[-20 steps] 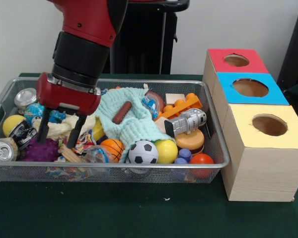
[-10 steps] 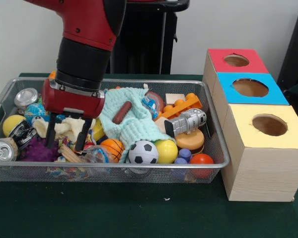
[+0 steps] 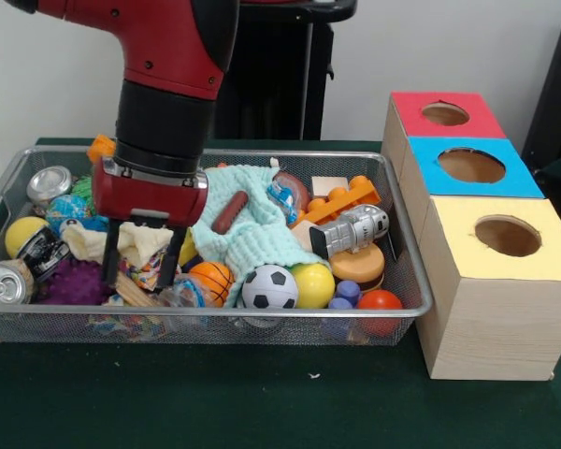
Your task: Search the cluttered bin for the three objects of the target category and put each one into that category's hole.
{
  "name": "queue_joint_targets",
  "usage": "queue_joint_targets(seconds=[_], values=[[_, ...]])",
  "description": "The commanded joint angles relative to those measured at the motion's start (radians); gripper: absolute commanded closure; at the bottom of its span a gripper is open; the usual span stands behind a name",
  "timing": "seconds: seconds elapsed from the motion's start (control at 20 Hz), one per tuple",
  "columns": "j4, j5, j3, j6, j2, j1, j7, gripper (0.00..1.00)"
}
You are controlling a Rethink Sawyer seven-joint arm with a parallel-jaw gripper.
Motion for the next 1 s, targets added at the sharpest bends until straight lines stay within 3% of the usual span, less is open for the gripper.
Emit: queue_joint_targets(seconds=[0.05,0.7,1.0], values=[[0.077,0.030,0.109,0.154,0.028,-0.021,-0.122,0.00],[0.137,0.154,0.196,0.263,0.025,-0.088,-0.107,0.00],[0.141,0.173,0.191,0.292,0.035,-0.079,-0.081,0.00]])
